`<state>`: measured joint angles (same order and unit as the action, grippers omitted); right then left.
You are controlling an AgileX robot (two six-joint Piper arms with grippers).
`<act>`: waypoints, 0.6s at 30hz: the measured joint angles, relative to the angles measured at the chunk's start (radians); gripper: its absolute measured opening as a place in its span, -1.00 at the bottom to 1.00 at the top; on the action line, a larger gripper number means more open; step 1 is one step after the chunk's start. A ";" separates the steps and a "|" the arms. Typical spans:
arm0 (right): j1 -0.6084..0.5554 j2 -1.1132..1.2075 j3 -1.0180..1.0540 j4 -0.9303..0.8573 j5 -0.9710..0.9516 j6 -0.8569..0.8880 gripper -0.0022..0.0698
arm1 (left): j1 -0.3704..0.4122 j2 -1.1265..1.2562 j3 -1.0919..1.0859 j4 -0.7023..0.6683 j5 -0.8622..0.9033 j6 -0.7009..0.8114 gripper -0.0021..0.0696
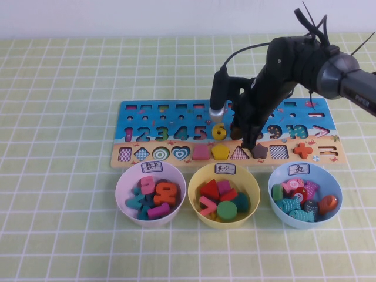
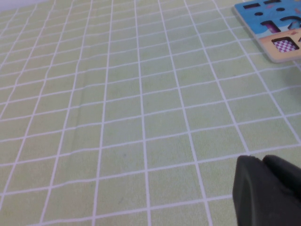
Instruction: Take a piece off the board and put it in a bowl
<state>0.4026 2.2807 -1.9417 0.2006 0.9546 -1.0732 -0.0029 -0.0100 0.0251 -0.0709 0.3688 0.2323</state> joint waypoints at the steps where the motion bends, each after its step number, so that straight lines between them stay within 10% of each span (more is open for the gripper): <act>1: 0.000 0.000 0.000 0.000 0.000 0.000 -0.72 | 0.000 0.000 0.000 0.000 0.000 0.000 -0.96; 11: 0.000 0.006 -0.028 -0.007 0.035 0.027 -0.68 | 0.000 0.000 0.000 0.000 0.000 0.000 -0.96; 18: -0.001 0.016 -0.096 -0.014 0.105 0.084 -0.26 | 0.000 0.000 0.000 0.000 0.000 0.000 -0.96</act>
<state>0.4017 2.2966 -2.0381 0.1863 1.0596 -0.9895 -0.0029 -0.0100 0.0251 -0.0709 0.3688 0.2323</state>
